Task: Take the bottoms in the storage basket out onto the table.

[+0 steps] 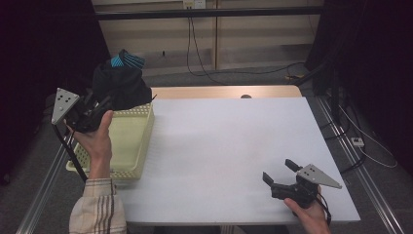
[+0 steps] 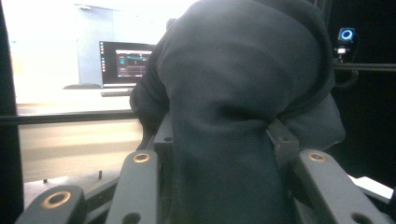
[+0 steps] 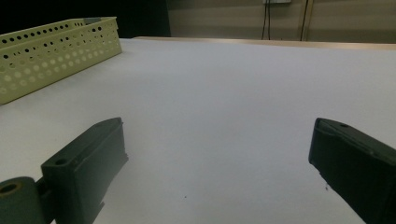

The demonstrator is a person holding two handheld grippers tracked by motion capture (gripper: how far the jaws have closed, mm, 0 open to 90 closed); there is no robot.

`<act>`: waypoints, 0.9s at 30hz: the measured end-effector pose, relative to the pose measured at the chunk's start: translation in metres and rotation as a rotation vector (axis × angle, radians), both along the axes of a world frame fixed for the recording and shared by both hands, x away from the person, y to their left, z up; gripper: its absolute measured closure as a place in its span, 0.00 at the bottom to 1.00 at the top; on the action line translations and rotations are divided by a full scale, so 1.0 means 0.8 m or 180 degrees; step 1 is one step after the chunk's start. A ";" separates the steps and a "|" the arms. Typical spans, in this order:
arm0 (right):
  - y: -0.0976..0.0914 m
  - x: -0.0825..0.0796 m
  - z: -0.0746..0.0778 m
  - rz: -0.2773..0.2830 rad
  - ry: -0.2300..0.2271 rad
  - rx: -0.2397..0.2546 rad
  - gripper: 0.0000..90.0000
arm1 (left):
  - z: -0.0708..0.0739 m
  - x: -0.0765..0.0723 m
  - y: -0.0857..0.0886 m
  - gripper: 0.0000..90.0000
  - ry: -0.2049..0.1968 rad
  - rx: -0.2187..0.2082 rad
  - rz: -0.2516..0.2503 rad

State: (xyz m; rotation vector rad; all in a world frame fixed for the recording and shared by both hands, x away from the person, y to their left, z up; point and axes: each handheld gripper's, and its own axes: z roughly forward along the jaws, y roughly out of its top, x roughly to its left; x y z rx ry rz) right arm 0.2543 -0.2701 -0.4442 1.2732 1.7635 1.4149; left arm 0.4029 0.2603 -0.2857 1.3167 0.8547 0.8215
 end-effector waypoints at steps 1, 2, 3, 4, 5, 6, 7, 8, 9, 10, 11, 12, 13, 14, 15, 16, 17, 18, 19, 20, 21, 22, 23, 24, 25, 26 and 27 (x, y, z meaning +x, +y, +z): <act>0.000 0.000 0.000 0.0002 0.0001 0.0000 0.04 | 0.001 0.002 0.000 0.65 0.0040 -0.0004 -0.0077; 0.000 0.000 0.000 0.0005 -0.0002 -0.0002 0.04 | 0.001 0.003 -0.002 0.65 0.0074 -0.0010 -0.0126; 0.000 0.000 0.000 0.0005 -0.0003 -0.0004 0.04 | 0.001 0.002 -0.005 0.65 0.0067 0.0030 -0.0120; 0.000 0.000 0.000 0.0004 0.0001 -0.0004 0.04 | 0.002 0.002 -0.008 0.65 0.0067 0.0070 -0.0126; 0.000 0.000 0.000 0.0003 0.0003 0.0000 0.04 | 0.003 0.002 -0.010 0.65 0.0082 0.0082 -0.0145; 0.000 0.000 0.000 0.0002 -0.0001 0.0004 0.04 | 0.003 0.002 -0.013 0.65 0.0077 0.0072 -0.0158; 0.000 0.000 0.000 0.0004 -0.0002 -0.0002 0.04 | 0.003 0.002 -0.014 0.65 0.0085 0.0090 -0.0182; 0.000 0.000 0.000 0.0004 -0.0002 -0.0002 0.04 | 0.004 0.002 -0.016 0.65 0.0089 0.0093 -0.0185; 0.000 0.000 0.000 0.0003 -0.0002 0.0001 0.04 | 0.005 0.001 -0.017 0.65 0.0093 0.0108 -0.0193; 0.000 0.000 0.000 0.0003 -0.0002 0.0001 0.04 | 0.005 0.001 -0.018 0.65 0.0102 0.0108 -0.0203; 0.000 0.000 0.000 0.0002 -0.0003 0.0004 0.04 | 0.006 0.001 -0.019 0.65 0.0103 0.0109 -0.0209; 0.000 0.000 0.000 0.0001 -0.0001 0.0007 0.04 | 0.006 0.001 -0.020 0.65 0.0101 0.0108 -0.0222; 0.000 0.000 0.000 -0.0003 -0.0002 0.0008 0.04 | 0.007 0.001 -0.021 0.65 0.0105 0.0110 -0.0233; 0.000 0.000 0.000 -0.0003 -0.0002 0.0008 0.04 | 0.007 0.000 -0.022 0.65 0.0113 0.0121 -0.0248; 0.000 0.000 0.000 -0.0005 -0.0001 0.0006 0.04 | 0.007 0.000 -0.023 0.65 0.0119 0.0115 -0.0266; 0.000 0.000 0.000 -0.0003 -0.0001 0.0002 0.04 | 0.007 0.001 -0.024 0.65 0.0112 0.0137 -0.0276; 0.000 0.000 0.000 -0.0003 0.0000 0.0000 0.04 | 0.007 0.000 -0.025 0.65 0.0117 0.0129 -0.0277; 0.000 0.000 0.000 0.0000 -0.0001 -0.0002 0.04 | 0.008 0.000 -0.025 0.65 0.0123 0.0151 -0.0292; 0.000 0.000 0.000 0.0001 0.0001 -0.0001 0.04 | 0.008 0.001 -0.027 0.65 0.0129 0.0150 -0.0303; 0.000 0.000 0.000 0.0001 0.0001 -0.0001 0.04 | 0.008 0.001 -0.028 0.65 0.0130 0.0154 -0.0310; 0.000 0.000 0.000 0.0001 0.0002 0.0003 0.04 | 0.008 0.001 -0.029 0.65 0.0137 0.0152 -0.0318; 0.000 0.000 0.000 0.0001 0.0002 0.0003 0.04 | 0.008 0.002 -0.030 0.65 0.0165 0.0148 -0.0346; 0.000 0.000 0.000 0.0000 0.0000 0.0004 0.04 | 0.008 0.003 -0.032 0.65 0.0194 0.0147 -0.0382; 0.000 0.000 0.000 -0.0002 0.0000 0.0005 0.04 | 0.007 0.003 -0.033 0.65 0.0195 0.0177 -0.0372; 0.000 0.000 0.000 -0.0002 0.0002 0.0003 0.04 | 0.007 0.003 -0.036 0.65 0.0206 0.0170 -0.0374; 0.000 0.000 0.000 -0.0003 -0.0001 0.0003 0.04 | 0.007 0.004 -0.038 0.65 0.0216 0.0186 -0.0391; 0.000 0.000 0.000 -0.0006 0.0001 0.0003 0.04 | 0.007 0.004 -0.040 0.65 0.0225 0.0194 -0.0393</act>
